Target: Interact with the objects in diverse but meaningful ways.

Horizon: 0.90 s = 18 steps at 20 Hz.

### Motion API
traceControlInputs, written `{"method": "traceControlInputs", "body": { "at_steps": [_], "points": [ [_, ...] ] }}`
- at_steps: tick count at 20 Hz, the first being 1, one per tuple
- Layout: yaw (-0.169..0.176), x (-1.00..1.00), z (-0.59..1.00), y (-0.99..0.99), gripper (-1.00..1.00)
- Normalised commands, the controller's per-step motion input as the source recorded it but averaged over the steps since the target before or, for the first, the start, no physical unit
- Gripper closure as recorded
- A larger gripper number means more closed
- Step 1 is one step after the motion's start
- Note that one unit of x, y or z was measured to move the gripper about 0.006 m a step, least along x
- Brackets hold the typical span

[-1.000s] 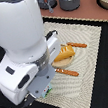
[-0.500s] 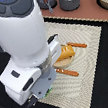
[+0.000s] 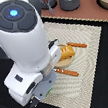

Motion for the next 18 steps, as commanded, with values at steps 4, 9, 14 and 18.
{"method": "traceControlInputs", "body": {
  "at_steps": [4,9,14,18],
  "points": [
    [-0.026,0.27,0.63,0.00,1.00],
    [-0.021,0.26,0.90,0.04,1.00],
    [0.000,-0.04,1.00,0.23,1.00],
    [0.001,-0.21,1.00,0.37,1.00]
  ]
}}
